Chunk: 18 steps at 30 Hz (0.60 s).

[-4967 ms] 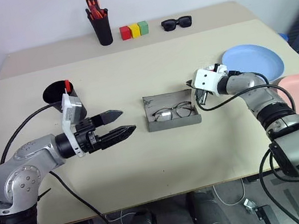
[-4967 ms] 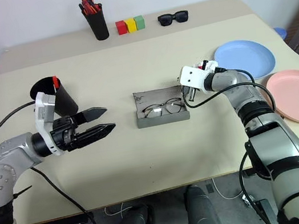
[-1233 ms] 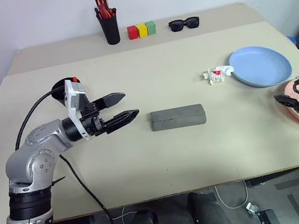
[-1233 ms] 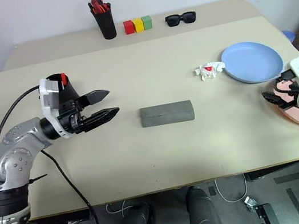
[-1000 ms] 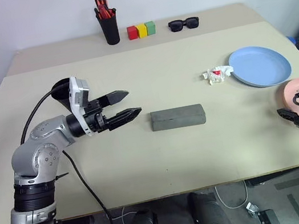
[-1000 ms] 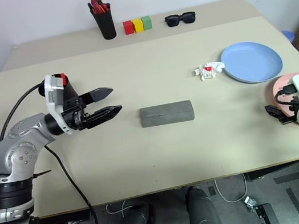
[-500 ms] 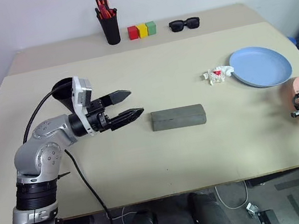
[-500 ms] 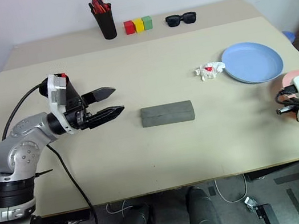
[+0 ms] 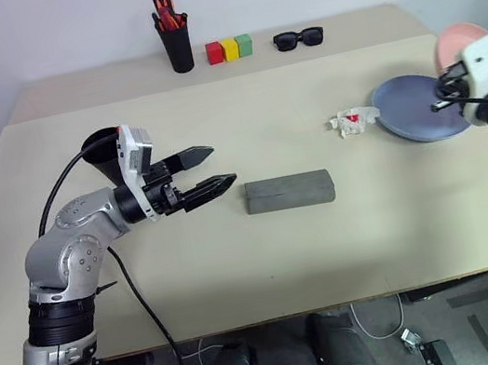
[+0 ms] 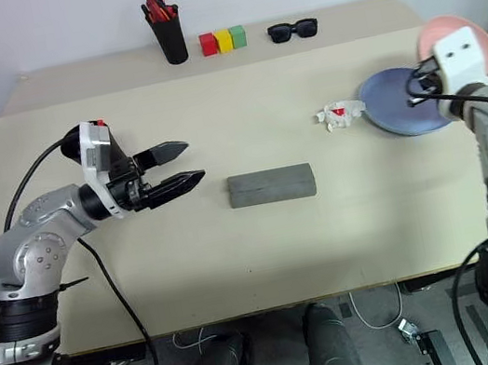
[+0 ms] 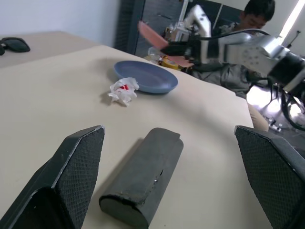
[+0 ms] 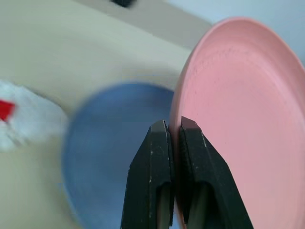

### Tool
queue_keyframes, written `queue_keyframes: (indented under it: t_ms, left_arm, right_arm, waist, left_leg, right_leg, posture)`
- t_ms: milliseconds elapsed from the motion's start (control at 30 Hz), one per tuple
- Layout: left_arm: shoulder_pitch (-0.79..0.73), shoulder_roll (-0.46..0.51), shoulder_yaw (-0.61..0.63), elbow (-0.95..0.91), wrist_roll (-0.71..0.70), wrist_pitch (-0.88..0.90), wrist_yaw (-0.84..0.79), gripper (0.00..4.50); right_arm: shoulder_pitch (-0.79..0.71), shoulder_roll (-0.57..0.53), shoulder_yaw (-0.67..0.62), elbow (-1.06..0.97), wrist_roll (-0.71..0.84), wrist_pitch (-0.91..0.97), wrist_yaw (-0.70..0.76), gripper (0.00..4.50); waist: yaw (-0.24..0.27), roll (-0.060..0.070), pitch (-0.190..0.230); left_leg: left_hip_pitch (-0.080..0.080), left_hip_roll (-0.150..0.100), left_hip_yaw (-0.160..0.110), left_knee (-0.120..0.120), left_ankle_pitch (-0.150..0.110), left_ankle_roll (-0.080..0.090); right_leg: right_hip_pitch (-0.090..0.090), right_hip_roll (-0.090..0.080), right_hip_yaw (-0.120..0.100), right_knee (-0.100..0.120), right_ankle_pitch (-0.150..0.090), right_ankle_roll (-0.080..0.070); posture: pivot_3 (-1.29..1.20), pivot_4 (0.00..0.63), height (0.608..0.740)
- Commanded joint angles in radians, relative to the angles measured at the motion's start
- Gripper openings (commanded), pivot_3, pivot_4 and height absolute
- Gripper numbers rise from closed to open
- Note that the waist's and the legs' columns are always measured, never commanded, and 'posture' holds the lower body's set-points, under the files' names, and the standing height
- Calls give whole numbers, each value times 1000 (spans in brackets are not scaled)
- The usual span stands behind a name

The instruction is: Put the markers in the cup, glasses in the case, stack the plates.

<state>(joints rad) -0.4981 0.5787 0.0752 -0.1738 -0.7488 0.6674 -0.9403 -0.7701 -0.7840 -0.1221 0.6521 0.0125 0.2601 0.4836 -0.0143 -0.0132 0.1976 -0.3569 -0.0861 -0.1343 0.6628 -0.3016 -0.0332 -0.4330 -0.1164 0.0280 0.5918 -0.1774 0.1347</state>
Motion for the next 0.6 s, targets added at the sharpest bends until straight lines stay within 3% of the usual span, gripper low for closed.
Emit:
queue_keyframes:
  t_ms: [33, 200, 233, 333, 467, 600]
  left_arm:
    - [27, 17, 52, -71, -30, 10, 23, 4500]
    - [73, 29, 76, -104, -41, 16, 37, 4500]
    - [77, 29, 78, -107, -43, 15, 39, 4500]
    - [81, 29, 77, -106, -42, 12, 40, 4500]
    - [75, 22, 71, -96, -36, 9, 37, 4500]
    - [68, 17, 64, -87, -32, 5, 31, 4500]
  right_arm:
    - [-62, 16, 25, 115, -27, -92, 15, 17]
    - [-96, 36, 30, 189, -14, -110, 47, 17]
    - [-100, 41, 25, 197, -6, -108, 58, 675]
    - [-110, 46, 22, 203, -1, -110, 64, 1829]
    - [-134, 65, -10, 166, 35, -111, 50, 3835]
    - [-133, 98, -36, 116, 88, -102, 80, 3835]
  waist:
    - [1, 0, 0]
    - [-2, 0, 0]
    - [-3, 0, 0]
    - [-4, 0, 0]
    - [-7, 1, 0]
    - [-7, 1, 0]
  left_leg:
    - [0, 0, 0, 0, 0, 0]
    - [-1, 0, 0, -1, 0, 0]
    - [-1, 0, 0, -1, 0, 0]
    - [0, 0, 0, -1, 0, 0]
    - [0, 0, 0, -1, 0, 0]
    - [0, 0, 0, -1, 0, 0]
  right_leg:
    - [0, 0, 0, -1, 0, 0]
    - [-1, 0, 0, -2, 0, 0]
    - [-1, 0, 0, -2, 0, 0]
    - [-1, 0, 0, -1, 0, 0]
    - [-1, 0, 0, -1, 0, 0]
    - [-1, 0, 0, -1, 0, 0]
  posture:
    - [0, 150, 740]
    - [0, 150, 740]
    - [0, 150, 740]
    - [0, 150, 740]
    - [0, 150, 740]
    - [0, 150, 740]
